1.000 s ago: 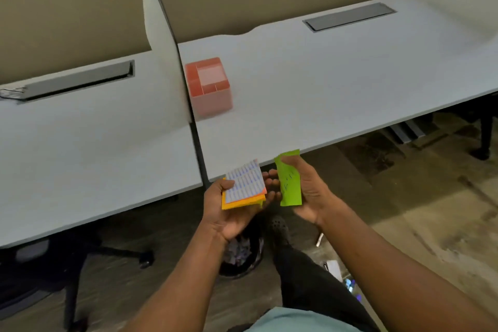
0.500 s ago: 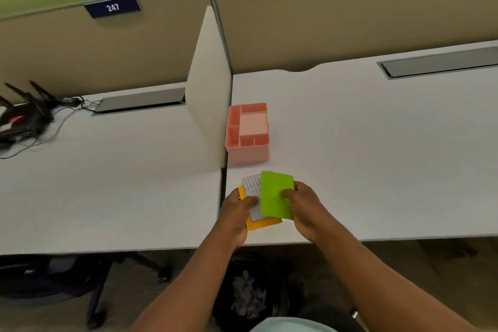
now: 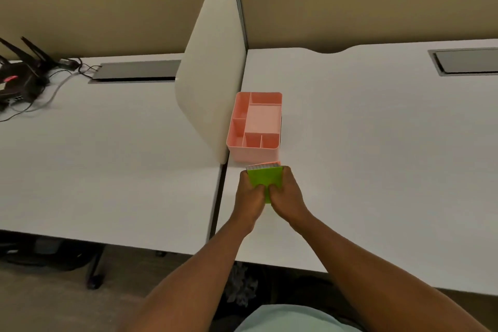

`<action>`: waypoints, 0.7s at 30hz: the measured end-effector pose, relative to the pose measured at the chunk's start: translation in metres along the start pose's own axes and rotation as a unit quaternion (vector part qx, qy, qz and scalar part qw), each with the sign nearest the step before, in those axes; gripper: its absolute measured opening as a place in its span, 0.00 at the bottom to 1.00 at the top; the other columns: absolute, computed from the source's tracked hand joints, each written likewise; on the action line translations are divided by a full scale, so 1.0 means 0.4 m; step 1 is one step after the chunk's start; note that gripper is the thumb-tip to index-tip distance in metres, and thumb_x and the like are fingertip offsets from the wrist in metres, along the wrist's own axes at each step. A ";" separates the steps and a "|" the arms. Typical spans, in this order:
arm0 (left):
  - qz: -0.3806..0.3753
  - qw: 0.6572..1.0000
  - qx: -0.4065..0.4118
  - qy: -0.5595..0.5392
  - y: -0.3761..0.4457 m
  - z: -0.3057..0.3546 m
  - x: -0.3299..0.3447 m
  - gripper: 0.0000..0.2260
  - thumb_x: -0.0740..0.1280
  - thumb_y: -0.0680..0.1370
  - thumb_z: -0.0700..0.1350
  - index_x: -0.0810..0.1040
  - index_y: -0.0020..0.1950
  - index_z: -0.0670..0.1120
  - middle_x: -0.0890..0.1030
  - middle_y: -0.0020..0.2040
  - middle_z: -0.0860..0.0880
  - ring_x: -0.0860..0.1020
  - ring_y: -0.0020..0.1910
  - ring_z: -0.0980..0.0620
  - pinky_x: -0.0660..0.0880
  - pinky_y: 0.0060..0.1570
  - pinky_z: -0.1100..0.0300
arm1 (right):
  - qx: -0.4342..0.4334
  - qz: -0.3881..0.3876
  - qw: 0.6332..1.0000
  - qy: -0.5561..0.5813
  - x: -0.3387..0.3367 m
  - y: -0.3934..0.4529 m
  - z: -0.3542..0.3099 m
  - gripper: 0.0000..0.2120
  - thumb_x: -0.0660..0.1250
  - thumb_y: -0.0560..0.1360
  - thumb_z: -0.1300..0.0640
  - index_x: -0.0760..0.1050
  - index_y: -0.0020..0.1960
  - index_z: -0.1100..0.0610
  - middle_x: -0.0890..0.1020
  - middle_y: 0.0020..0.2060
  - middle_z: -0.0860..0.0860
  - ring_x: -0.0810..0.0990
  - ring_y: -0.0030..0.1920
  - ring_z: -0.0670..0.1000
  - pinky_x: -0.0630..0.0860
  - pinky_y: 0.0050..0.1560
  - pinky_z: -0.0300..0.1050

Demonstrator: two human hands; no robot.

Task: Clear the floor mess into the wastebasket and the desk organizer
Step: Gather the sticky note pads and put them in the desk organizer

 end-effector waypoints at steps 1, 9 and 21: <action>0.014 0.999 0.013 0.027 0.012 0.000 -0.010 0.18 0.62 0.70 0.33 0.72 0.54 0.53 0.79 0.50 0.49 0.79 0.48 0.55 0.77 0.42 0.63 | -0.022 0.002 1.000 -0.007 0.005 0.012 0.001 0.15 0.59 0.73 0.66 0.65 0.58 0.55 0.77 0.52 0.53 0.78 0.51 0.54 0.78 0.51 0.54; 0.009 0.983 0.040 0.177 0.065 -0.086 -0.032 0.16 0.60 0.72 0.30 0.70 0.55 0.46 0.76 0.42 0.54 0.75 0.42 0.51 0.70 0.38 0.63 | -0.045 -0.031 0.997 -0.049 0.071 0.064 0.104 0.15 0.59 0.76 0.69 0.60 0.59 0.60 0.76 0.45 0.53 0.78 0.45 0.56 0.75 0.45 0.50; 0.013 0.959 0.183 0.218 0.135 0.256 -0.067 0.15 0.64 0.77 0.38 0.69 0.61 0.50 0.78 0.48 0.54 0.78 0.45 0.55 0.75 0.43 0.66 | -0.273 0.042 0.958 -0.078 -0.110 0.129 -0.261 0.25 0.66 0.75 0.63 0.62 0.66 0.46 0.78 0.51 0.47 0.78 0.42 0.47 0.76 0.41 0.39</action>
Point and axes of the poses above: each hand's wrist, its own y-axis towards the middle knuckle, its own x-axis out of the palm, z = x × y, the point moved 8 cm from there along y, towards the middle knuckle
